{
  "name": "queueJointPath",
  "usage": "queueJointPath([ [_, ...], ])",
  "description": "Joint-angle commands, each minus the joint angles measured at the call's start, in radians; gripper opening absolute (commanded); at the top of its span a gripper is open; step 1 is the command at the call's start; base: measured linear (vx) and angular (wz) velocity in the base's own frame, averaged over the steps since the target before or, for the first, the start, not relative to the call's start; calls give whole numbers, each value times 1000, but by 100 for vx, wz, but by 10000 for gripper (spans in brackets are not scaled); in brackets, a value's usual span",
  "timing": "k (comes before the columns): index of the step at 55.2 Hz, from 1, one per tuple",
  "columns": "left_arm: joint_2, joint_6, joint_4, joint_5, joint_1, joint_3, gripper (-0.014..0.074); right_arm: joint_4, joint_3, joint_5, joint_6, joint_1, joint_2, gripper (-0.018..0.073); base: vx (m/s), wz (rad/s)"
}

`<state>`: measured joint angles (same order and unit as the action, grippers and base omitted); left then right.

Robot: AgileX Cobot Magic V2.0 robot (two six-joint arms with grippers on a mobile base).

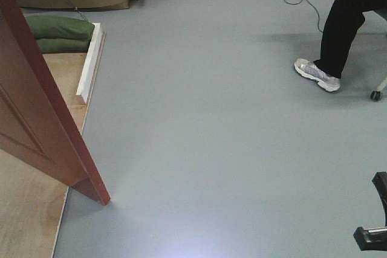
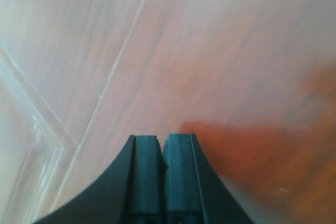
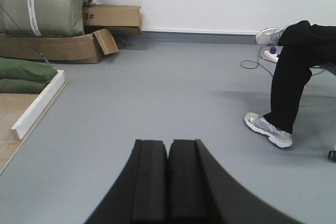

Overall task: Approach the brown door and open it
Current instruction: 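Keep pushing the door with the left gripper to widen the opening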

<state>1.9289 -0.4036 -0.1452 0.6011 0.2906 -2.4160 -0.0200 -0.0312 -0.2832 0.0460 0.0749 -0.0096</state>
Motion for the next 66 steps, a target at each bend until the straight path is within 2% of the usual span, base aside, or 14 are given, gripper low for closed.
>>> queueJointPath([
  [1,-50,-1,-23,-80,-10,-23,-3,7,-5,82,6,0,-14,0,10,-4],
  [66,-50,-1,-23,-80,-10,-23,-3,7,-5,82,6,0,-14,0,12,-3],
])
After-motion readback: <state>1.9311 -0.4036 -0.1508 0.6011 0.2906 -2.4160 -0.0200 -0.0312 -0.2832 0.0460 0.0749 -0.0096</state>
